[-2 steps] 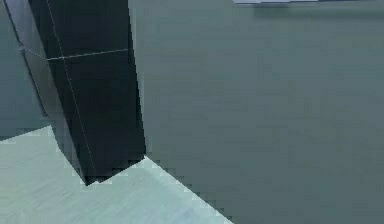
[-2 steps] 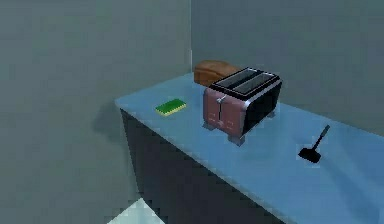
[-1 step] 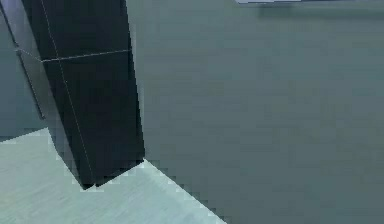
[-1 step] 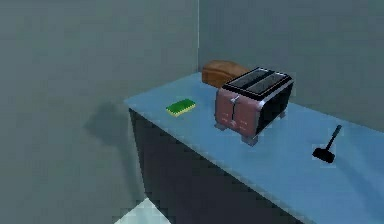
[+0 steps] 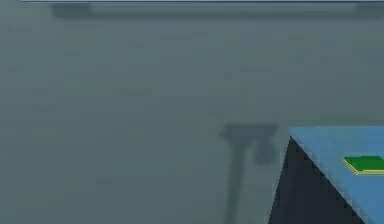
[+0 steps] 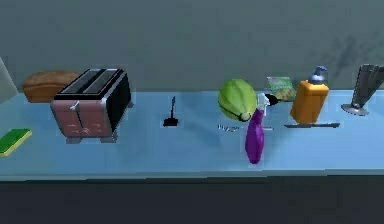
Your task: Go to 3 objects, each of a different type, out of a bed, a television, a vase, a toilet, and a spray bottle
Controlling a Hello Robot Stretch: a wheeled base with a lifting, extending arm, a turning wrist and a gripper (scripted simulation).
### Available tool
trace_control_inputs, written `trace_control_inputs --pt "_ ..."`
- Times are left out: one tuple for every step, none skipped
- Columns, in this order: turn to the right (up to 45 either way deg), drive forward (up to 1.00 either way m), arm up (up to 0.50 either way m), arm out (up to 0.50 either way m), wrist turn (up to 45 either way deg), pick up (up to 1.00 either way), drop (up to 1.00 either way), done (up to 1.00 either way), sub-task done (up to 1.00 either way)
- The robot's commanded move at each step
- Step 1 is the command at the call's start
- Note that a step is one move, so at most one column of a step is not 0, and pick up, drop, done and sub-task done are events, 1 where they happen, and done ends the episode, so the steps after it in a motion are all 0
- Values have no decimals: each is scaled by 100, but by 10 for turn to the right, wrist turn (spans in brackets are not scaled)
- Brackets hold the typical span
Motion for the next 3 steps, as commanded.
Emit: trace_control_inputs --pt "0 0 0 0 0 0 0 0 100" --pt "-450 0 0 0 0 0 0 0 0" --pt "-450 0 0 0 0 0 0 0 0"
